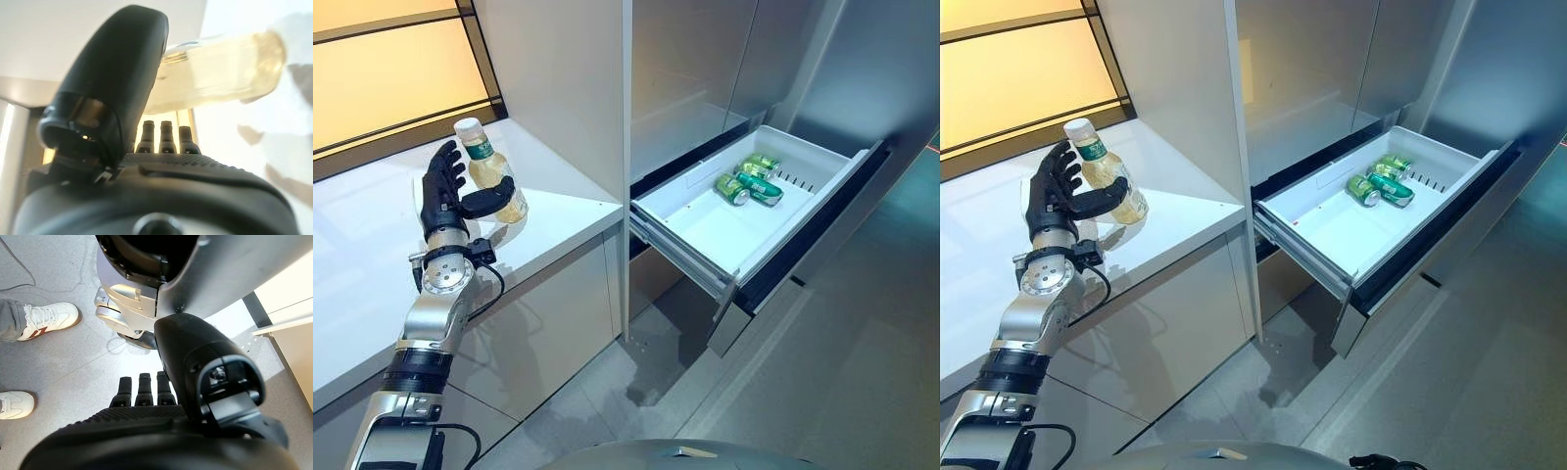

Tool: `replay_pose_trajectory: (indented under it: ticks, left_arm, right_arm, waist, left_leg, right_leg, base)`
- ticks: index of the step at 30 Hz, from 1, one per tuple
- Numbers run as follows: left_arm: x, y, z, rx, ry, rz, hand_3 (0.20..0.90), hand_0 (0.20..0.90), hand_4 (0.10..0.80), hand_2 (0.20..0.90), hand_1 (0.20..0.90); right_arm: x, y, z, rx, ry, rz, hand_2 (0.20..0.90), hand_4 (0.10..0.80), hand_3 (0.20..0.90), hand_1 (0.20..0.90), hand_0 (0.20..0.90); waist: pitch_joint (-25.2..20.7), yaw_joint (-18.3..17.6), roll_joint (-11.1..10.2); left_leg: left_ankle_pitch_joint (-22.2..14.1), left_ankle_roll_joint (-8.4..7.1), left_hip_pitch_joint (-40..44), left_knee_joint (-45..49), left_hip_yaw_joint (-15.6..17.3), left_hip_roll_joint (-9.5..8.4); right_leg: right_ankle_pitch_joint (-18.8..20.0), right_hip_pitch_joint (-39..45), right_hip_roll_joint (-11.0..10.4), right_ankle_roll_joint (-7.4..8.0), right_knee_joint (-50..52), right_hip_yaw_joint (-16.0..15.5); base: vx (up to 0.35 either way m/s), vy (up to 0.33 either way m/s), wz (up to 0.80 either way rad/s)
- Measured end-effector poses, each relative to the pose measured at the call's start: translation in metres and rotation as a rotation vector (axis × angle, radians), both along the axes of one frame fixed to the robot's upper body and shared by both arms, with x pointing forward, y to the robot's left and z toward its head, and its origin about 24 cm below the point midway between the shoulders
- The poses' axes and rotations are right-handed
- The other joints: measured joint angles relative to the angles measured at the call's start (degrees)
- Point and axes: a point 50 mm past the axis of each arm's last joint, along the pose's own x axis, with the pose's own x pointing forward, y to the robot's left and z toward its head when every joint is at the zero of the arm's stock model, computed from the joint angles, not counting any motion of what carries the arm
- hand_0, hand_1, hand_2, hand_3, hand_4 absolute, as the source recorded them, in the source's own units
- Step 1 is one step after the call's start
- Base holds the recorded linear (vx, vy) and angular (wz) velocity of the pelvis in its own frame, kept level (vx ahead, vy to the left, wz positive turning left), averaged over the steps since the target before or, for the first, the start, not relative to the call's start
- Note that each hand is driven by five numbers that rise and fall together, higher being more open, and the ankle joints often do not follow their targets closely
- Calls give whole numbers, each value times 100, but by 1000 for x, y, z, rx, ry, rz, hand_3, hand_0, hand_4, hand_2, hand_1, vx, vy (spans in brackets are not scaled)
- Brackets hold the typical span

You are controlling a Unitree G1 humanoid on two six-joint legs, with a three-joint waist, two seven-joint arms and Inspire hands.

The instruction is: Put drinks into fridge and close the fridge

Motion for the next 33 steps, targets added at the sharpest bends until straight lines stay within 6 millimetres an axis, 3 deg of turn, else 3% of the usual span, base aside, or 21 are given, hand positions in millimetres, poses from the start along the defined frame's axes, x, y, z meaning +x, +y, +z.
replay_pose_trajectory:
  ticks: [8, 19, 33]
  left_arm:
    - [0, 4, -20, -90, 81, 15, 900, 900, 800, 900, 900]
    - [2, 5, -25, -166, 90, 21, 900, 900, 800, 900, 900]
    - [9, 5, -8, -181, -4, 50, 900, 900, 800, 900, 900]
  right_arm:
    - [3, 1, 0, 0, -2, 4, 900, 800, 900, 900, 900]
    - [3, 0, 0, 0, 6, 4, 900, 800, 900, 900, 900]
    - [3, 1, 0, 1, 7, 8, 900, 800, 900, 900, 900]
  waist:
    - [-5, -118, 5]
    - [-8, -128, 3]
    - [-15, -151, -6]
  left_leg:
    - [0, 0, 4, 0, 10, 4]
    - [0, 0, 16, 0, 27, 5]
    - [0, 0, 30, 0, 48, 6]
  right_leg:
    - [0, -1, 1, 0, 7, 8]
    - [0, 1, 1, 0, 7, 20]
    - [1, 1, 1, -1, 8, 46]
  base:
    - [0, 0, 0]
    - [0, 0, 0]
    - [0, 0, 0]
